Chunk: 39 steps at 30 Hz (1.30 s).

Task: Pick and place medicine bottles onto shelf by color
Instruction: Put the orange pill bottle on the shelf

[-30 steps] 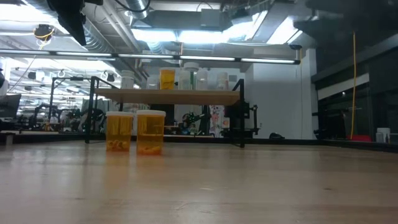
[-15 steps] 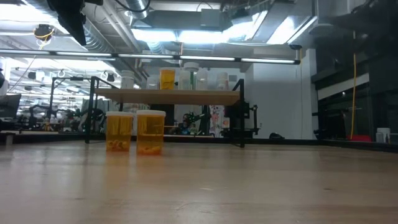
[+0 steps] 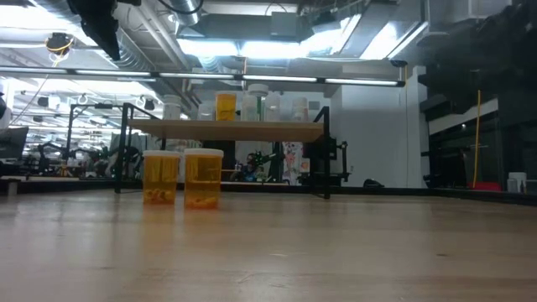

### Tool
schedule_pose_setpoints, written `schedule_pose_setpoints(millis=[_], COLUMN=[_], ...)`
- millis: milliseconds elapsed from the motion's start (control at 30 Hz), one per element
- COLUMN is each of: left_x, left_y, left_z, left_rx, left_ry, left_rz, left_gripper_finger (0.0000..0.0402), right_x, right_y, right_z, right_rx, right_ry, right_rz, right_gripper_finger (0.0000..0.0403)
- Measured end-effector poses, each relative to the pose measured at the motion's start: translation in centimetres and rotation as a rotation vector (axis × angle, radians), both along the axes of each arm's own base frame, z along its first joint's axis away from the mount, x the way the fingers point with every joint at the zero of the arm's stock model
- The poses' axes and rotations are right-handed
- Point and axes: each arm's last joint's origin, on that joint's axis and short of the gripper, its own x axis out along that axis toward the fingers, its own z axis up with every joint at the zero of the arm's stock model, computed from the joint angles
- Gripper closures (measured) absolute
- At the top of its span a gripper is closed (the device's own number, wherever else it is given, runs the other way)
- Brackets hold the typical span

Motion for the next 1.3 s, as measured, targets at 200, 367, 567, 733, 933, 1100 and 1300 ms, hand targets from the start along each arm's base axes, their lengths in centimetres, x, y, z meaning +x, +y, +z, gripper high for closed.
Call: schedule_pose_setpoints(millis=[200,367,567,733,933,1100,1300], left_x=[0.0,0.0,0.2,0.2,0.9,2.6,4.4], left_y=[0.0,0.0,0.0,0.1,0.0,-0.6,-1.5], left_z=[0.0,0.0,0.1,0.2,0.6,0.6,-0.2], left_rx=[0.001,0.004,0.009,0.01,-0.003,-0.055,-0.068], left_ry=[-0.004,-0.003,-0.017,-0.026,-0.109,-0.152,-0.097], left_rz=[0.001,-0.005,-0.006,-0.003,-0.101,-0.213,-0.284], left_gripper_finger=[0.0234,0.0234,0.0234,0.0234,0.0234,0.0234,0.0234], right_x=[0.0,0.0,0.0,0.0,0.0,0.0,0.0], right_y=[0.0,0.0,0.0,0.0,0.0,0.0,0.0], right_z=[0.0,0.0,0.0,0.0,0.0,0.0,0.0], right_rx=[-0.048,-0.048,-0.048,-0.048,-0.049,-0.049,-0.05], right_ry=[0.01,0.01,0.009,0.009,0.009,0.01,0.01], right_rz=[-0.003,-0.003,-0.003,-0.003,-0.004,-0.003,-0.003], right_gripper_finger=[0.0148,0.0148,0.0148,0.0148,0.0148,0.0148,0.0148])
